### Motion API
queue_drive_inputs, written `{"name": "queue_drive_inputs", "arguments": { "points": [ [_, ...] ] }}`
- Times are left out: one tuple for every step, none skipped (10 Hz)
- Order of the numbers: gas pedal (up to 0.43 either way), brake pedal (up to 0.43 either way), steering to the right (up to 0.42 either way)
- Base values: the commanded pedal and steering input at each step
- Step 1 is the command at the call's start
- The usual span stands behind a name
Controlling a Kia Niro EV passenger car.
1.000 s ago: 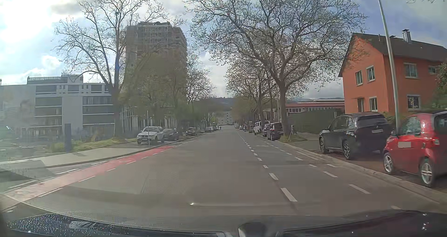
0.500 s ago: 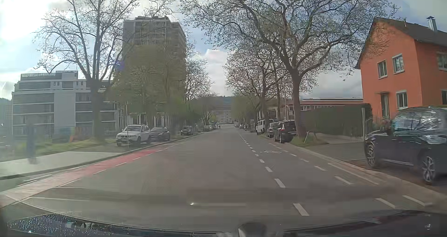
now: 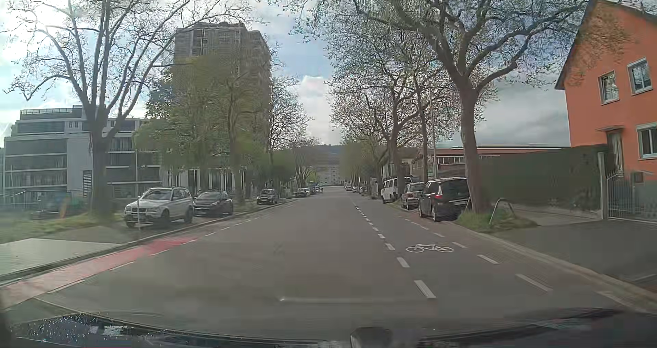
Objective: Follow the waypoints while adhering to traffic rules and regulations
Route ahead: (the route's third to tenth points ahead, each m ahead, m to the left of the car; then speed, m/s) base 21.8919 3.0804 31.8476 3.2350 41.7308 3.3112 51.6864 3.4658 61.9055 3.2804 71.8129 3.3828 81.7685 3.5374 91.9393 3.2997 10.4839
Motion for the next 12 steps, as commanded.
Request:
{"name": "queue_drive_inputs", "arguments": {
  "points": [
    [0.118, 0.000, -0.002],
    [0.118, 0.000, -0.003],
    [0.118, 0.000, -0.002],
    [0.118, 0.000, -0.003],
    [0.118, 0.000, -0.003],
    [0.118, 0.000, -0.003],
    [0.118, 0.000, -0.003],
    [0.118, 0.000, -0.003],
    [0.118, 0.000, -0.004],
    [0.118, 0.000, -0.004],
    [0.118, 0.000, -0.004],
    [0.118, 0.000, -0.004]
  ]
}}
